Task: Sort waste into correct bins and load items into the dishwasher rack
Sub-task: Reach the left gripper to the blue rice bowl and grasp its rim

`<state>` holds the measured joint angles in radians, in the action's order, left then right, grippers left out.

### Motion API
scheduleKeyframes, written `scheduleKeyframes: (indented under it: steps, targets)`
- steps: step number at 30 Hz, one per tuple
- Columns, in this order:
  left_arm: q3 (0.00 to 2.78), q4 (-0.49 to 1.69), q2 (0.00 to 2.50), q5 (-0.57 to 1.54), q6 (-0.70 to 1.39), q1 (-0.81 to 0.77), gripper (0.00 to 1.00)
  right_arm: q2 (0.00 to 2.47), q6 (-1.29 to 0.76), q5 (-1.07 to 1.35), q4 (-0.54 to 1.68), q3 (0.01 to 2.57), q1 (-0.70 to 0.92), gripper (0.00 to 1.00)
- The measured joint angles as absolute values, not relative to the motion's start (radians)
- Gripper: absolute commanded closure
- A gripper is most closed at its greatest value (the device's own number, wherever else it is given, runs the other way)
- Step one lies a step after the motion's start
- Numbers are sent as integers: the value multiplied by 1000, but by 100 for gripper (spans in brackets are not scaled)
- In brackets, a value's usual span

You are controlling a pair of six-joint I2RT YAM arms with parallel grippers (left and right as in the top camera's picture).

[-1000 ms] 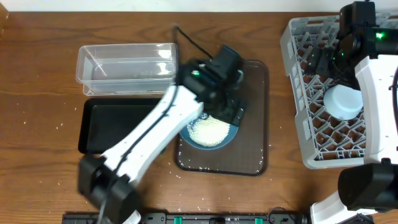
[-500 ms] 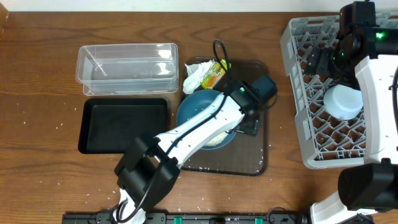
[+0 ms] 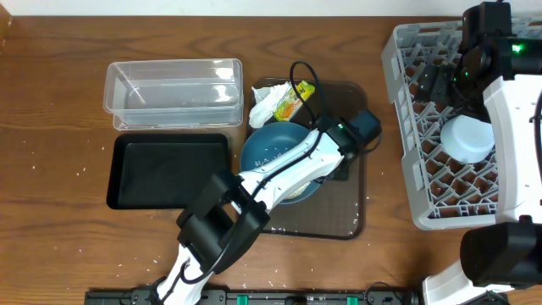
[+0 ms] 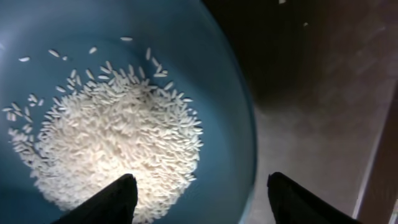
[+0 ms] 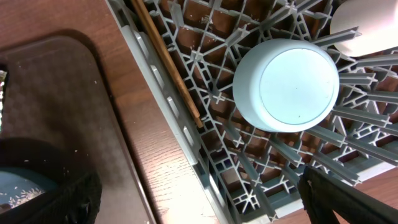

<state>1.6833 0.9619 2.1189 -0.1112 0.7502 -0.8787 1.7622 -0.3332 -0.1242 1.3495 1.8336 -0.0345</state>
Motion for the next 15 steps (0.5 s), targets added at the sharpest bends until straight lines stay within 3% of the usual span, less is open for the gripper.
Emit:
scheduleKeyframes:
  steps: [12, 15]
  targets:
    - [1631, 908, 2119, -93, 760, -883, 51, 1762, -333, -124, 1349, 1834, -35, 1]
    - [1627, 906, 2119, -88, 763, -891, 62, 1762, -333, -124, 1349, 1834, -34, 1]
